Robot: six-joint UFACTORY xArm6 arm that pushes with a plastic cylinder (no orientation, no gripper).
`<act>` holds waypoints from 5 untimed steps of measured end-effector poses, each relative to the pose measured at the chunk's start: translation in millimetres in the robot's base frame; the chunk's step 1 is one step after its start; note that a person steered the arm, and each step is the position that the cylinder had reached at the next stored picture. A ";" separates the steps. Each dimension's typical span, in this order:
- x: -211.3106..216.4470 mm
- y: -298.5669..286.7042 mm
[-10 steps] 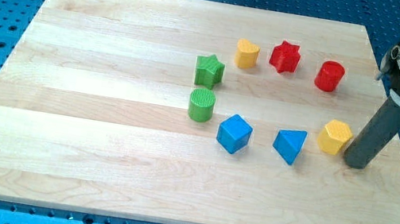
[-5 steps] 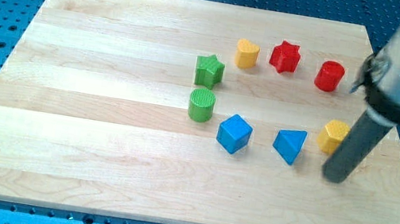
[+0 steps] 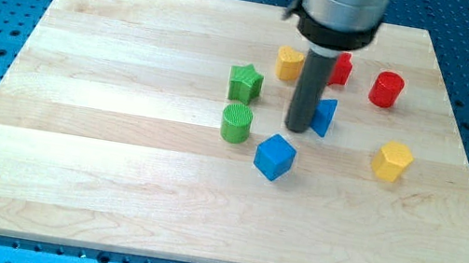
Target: Move blue blocks right to the green blocks
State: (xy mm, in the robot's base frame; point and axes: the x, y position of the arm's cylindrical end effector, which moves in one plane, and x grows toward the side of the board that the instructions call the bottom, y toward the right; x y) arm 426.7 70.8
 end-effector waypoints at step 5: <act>141.1 -71.3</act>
State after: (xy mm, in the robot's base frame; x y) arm 567.7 -0.5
